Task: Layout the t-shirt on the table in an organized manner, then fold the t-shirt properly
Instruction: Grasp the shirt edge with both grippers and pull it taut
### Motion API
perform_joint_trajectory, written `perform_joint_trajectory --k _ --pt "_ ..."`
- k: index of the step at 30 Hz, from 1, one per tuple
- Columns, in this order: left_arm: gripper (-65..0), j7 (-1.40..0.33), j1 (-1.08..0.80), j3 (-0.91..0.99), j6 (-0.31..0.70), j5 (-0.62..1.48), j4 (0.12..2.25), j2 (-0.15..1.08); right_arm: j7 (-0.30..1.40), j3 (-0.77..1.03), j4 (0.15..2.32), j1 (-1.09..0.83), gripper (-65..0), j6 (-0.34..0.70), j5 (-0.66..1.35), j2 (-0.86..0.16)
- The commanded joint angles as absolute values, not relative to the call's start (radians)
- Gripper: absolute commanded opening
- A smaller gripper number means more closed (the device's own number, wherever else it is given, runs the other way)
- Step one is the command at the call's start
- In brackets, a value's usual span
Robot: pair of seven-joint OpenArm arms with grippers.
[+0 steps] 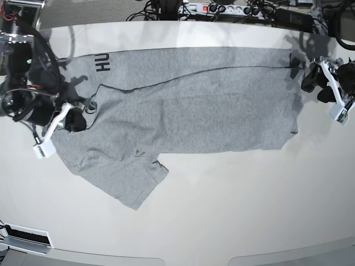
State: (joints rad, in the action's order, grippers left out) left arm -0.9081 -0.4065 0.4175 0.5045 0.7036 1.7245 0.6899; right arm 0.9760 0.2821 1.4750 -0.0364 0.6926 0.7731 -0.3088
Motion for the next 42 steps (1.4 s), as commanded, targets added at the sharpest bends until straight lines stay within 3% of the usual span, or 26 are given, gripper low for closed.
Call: perform_joint_trajectory --k 1,4,8,10,12,13,14,16,17,20,28,36,42 --pt "-29.4 -0.89 -0.401 0.427 0.504 0.716 1.736 0.709 0.933 0.287 1.481 -0.019 -65.0 0.698 0.776 -0.325" --pt "-29.4 -0.891 -0.401 0.427 0.503 0.715 1.736 0.709 0.909 0.288 1.476 -0.003 -62.2 0.67 0.749 -0.324" --pt "-29.4 -0.891 -0.402 0.427 0.503 0.715 1.736 0.709 0.913 0.289 1.477 0.045 -37.1 0.577 0.688 -0.336" --pt "-29.4 -0.892 -0.401 0.427 0.503 0.716 1.736 0.709 0.929 0.289 1.477 0.07 -34.8 0.59 0.676 -0.348" --pt "-30.5 -0.895 -0.401 0.427 0.505 0.718 1.736 0.709 1.002 0.289 1.477 0.094 -35.1 0.626 0.692 -0.359" --pt "-34.7 -0.895 -0.401 0.427 0.513 0.724 1.736 0.71 1.056 0.289 1.477 0.101 -36.2 0.647 0.723 -0.366" --pt "-42.3 -0.897 -0.401 0.427 0.532 0.731 1.736 0.71 1.107 0.289 1.477 0.103 -40.4 0.672 0.779 -0.375" --pt "-65.0 -0.901 -0.401 0.427 0.599 0.748 1.737 0.709 1.221 0.289 1.477 0.097 -57.7 0.698 0.905 -0.39" --pt "-65.0 -0.902 -0.401 0.427 0.614 0.751 1.737 0.709 1.283 0.289 1.477 0.093 -65.0 0.698 0.961 -0.395" --pt "-65.0 -0.902 -0.402 0.427 0.617 0.768 1.737 0.709 1.393 0.289 1.477 0.077 -65.0 0.698 1.055 -0.405" --pt "-65.0 -0.936 -0.402 0.425 0.619 0.823 1.737 0.709 1.33 0.286 1.476 -0.06 -65.0 0.698 1.269 -0.449" --pt "-65.0 -0.92 -0.398 0.318 0.612 0.735 1.737 0.709 1.321 0.286 1.476 -0.075 -65.0 0.698 0.992 -0.446" --pt "-65.0 -0.886 -0.382 0.223 0.531 0.642 1.762 0.709 1.308 0.286 1.476 -0.075 -65.0 0.698 0.914 -0.447"
